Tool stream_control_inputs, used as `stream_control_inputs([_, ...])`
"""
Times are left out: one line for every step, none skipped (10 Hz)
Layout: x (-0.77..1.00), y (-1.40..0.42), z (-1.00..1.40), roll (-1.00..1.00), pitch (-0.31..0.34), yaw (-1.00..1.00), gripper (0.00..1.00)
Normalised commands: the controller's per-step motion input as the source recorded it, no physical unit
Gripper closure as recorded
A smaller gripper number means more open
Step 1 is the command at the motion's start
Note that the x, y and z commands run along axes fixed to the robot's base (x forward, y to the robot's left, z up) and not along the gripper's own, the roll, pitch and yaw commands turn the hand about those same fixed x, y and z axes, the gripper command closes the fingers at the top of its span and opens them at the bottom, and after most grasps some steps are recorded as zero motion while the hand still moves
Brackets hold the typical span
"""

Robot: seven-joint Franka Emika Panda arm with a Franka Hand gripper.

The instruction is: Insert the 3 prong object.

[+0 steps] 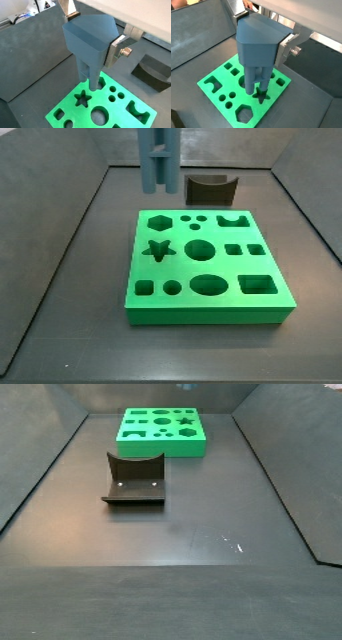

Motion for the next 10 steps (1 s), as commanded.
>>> stream_control_inputs([0.73,0.41,-1.0,0.04,0.107,-0.35,1.0])
stream_control_inputs([0.6,0.45,-0.95,0.08,0.06,-0.32,1.0])
stream_control_inputs([0.57,0.35,-0.85,0.12,0.0,-0.33,1.0])
stream_control_inputs([0.51,0.26,-0.69,0.0,-0.084,-0.43,1.0])
stream_control_inputs([0.58,0.18,-0.66,0.0,-0.081,-0.46,1.0])
stream_control_inputs([0.62,0.1,-0.61,0.0,-0.067,-0.5,1.0])
stream_control_inputs([0.66,0.13,-0.43,-0.02,-0.02,-0.56,1.0])
stream_control_inputs([0.67,0.19,-0.33,-0.03,0.0,-0.57,1.0])
stream_control_inputs([0.61,0.29,-0.16,-0.04,0.016,-0.58,1.0])
stream_control_inputs([0.46,0.27,-0.13,-0.01,0.0,-0.7,1.0])
